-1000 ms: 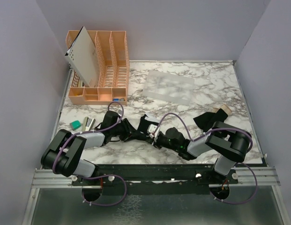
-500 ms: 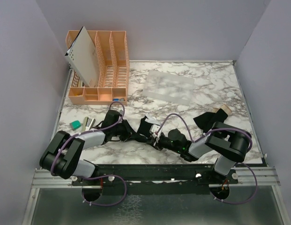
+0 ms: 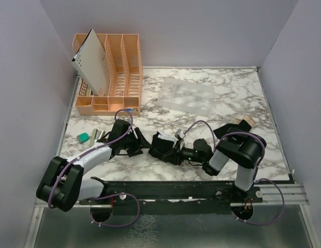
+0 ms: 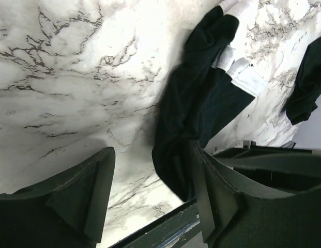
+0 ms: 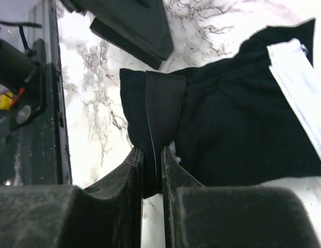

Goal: Roll the underwear
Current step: Roll the underwear to the center of the board.

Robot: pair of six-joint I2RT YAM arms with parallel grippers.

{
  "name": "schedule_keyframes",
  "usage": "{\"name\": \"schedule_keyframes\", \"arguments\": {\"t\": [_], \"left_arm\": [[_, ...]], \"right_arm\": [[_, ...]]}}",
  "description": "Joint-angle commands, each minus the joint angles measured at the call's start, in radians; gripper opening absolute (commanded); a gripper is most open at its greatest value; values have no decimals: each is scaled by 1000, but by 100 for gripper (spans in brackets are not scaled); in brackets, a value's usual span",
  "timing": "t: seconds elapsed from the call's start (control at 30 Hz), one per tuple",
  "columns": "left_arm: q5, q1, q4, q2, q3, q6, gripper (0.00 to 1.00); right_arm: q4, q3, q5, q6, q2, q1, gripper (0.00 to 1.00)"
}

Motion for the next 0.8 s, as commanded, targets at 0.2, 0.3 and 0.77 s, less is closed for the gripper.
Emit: {"name": "schedule_keyframes", "arguments": {"t": [0.2,0.3,0.77], "left_arm": [[18,6,32,-120,-2,20,78],[64,6,105,-124,-29,27,82],[94,6,217,-7,-79,165,86]], "right_arm": [[13,42,-216,398,174,-143,0],[-120,103,-246,451,201,-166,0],[-374,189,-305,566,257,-237,1]]}}
